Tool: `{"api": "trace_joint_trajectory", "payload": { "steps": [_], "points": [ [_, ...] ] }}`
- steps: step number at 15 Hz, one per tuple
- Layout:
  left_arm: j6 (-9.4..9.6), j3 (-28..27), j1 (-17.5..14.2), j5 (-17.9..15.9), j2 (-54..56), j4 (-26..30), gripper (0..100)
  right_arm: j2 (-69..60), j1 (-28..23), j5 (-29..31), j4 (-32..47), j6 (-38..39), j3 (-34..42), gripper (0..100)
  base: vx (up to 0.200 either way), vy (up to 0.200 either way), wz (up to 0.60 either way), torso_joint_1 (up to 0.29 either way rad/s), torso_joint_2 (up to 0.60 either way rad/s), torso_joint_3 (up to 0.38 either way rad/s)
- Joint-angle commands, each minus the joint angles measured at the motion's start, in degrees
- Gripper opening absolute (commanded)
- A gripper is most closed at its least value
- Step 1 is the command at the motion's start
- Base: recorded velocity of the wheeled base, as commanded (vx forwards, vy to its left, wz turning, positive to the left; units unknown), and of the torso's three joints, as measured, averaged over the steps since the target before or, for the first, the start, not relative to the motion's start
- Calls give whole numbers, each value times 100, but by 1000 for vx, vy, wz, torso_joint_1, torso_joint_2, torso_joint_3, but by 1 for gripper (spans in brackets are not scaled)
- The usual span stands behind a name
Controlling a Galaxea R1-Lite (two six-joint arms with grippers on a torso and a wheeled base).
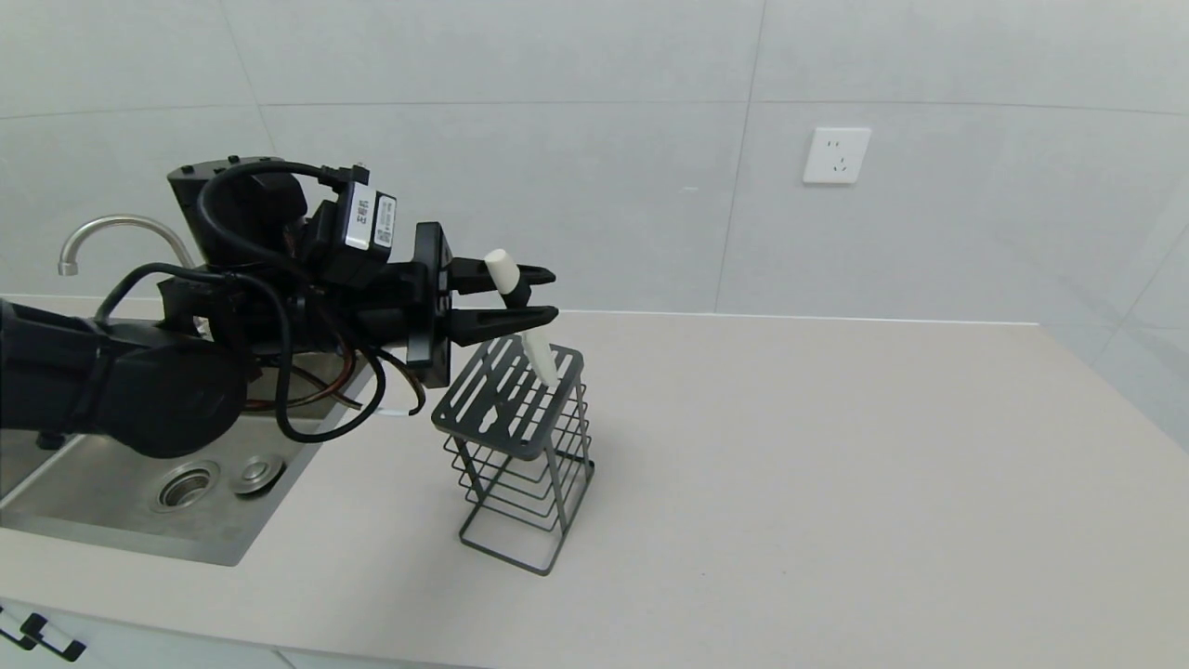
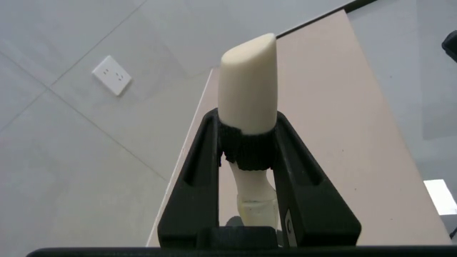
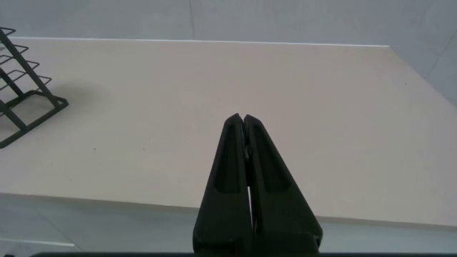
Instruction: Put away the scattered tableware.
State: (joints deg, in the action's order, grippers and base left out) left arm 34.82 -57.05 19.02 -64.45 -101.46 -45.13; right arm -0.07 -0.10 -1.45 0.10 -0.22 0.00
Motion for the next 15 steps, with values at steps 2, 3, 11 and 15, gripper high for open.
{"api": "trace_joint_trajectory", "payload": {
  "steps": [2, 3, 11, 15],
  "points": [
    [-1, 27, -12, -6, -5, -5, 0, 7, 1, -4, -1, -4, 0, 0, 0, 0, 0, 0, 0, 0],
    [8, 63, -12, 3, -14, -5, 0, 7, 1, -4, -1, -4, 0, 0, 0, 0, 0, 0, 0, 0],
    [-1, 80, 155, 3, -172, 4, 0, 7, 1, -4, -1, -4, 0, 0, 0, 0, 0, 0, 0, 0],
    [-1, 80, 155, 3, -339, -22, 0, 7, 1, -4, -1, -13, 0, 0, 0, 0, 0, 0, 0, 0]
  ]
}}
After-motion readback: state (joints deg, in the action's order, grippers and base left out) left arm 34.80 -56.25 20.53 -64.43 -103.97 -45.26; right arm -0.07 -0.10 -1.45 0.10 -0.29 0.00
